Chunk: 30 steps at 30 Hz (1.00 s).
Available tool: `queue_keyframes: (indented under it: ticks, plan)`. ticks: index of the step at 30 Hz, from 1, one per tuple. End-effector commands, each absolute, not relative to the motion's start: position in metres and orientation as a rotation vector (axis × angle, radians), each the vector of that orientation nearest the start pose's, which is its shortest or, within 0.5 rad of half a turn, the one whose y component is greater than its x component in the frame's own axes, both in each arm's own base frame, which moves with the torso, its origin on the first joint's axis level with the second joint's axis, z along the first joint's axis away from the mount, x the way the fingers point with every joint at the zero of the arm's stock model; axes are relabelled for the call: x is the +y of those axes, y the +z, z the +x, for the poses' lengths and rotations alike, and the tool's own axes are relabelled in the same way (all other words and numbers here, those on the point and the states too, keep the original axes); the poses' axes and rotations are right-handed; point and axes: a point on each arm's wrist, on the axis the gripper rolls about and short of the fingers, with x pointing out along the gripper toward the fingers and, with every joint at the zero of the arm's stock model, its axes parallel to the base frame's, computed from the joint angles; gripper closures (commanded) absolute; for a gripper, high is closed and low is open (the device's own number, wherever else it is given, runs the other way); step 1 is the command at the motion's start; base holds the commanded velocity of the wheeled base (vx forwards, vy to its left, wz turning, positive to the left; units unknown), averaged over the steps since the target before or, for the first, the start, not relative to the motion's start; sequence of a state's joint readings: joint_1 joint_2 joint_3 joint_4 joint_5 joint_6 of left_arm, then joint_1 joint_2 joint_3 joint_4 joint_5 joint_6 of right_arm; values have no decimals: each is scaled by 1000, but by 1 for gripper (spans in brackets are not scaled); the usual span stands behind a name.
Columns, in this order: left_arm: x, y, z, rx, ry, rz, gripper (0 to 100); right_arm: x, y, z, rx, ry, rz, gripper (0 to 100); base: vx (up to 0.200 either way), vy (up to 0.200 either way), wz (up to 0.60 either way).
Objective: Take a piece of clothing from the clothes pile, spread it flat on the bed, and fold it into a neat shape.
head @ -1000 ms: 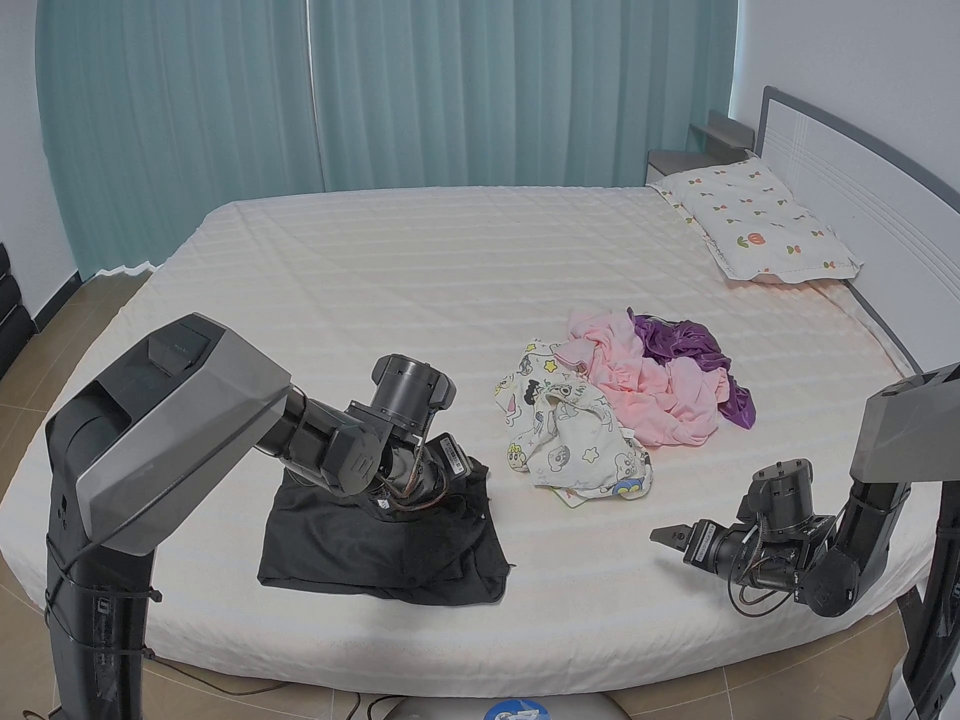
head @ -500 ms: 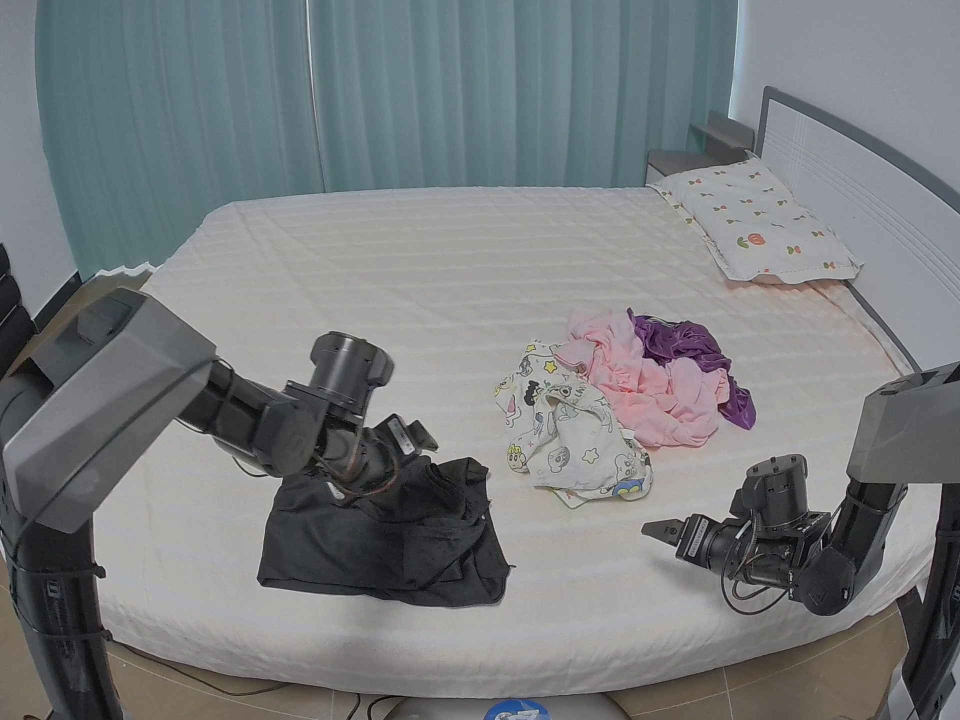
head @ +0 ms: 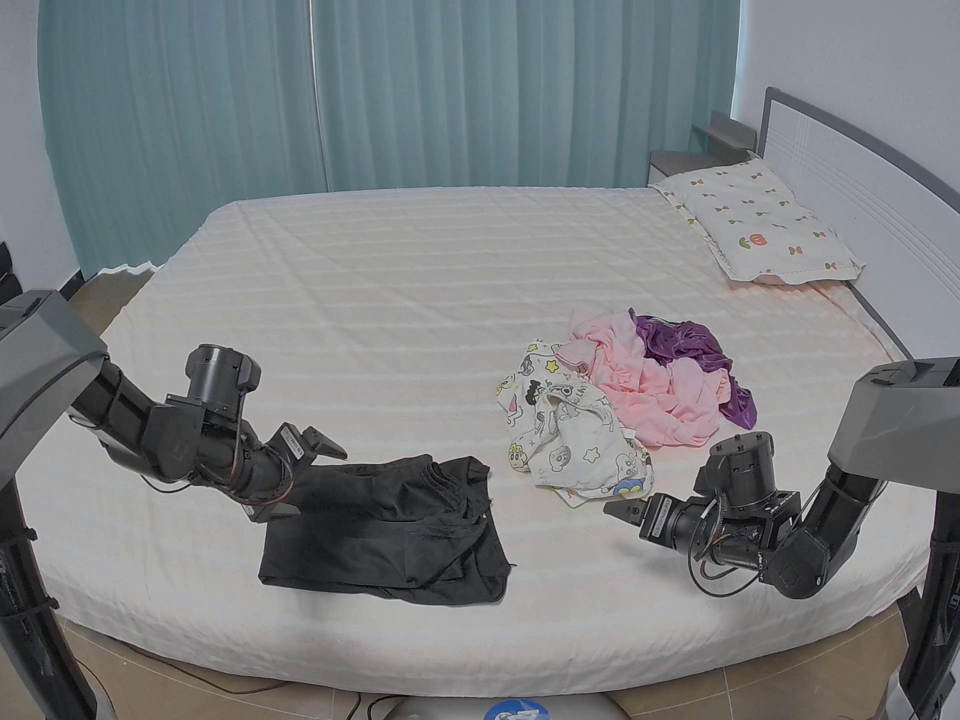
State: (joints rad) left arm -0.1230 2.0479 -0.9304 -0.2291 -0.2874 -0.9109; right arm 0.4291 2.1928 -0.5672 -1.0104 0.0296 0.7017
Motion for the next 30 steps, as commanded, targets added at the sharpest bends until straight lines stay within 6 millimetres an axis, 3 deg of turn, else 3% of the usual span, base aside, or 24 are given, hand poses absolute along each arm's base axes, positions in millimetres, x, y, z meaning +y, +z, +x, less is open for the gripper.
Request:
queue_keyframes:
  ticks: [1, 10, 30]
  plan:
    - [-40, 61, 336, 1013, 80, -925, 0, 141, 2, 297, 740, 222, 539, 0, 0, 0, 0]
    - [-39, 57, 333, 1035, 54, -941, 0, 146, -1, 304, 733, 229, 539, 0, 0, 0, 0]
    - [-21, 49, 329, 1007, 81, -974, 0, 182, 3, 337, 709, 292, 524, 0, 0, 200, 0]
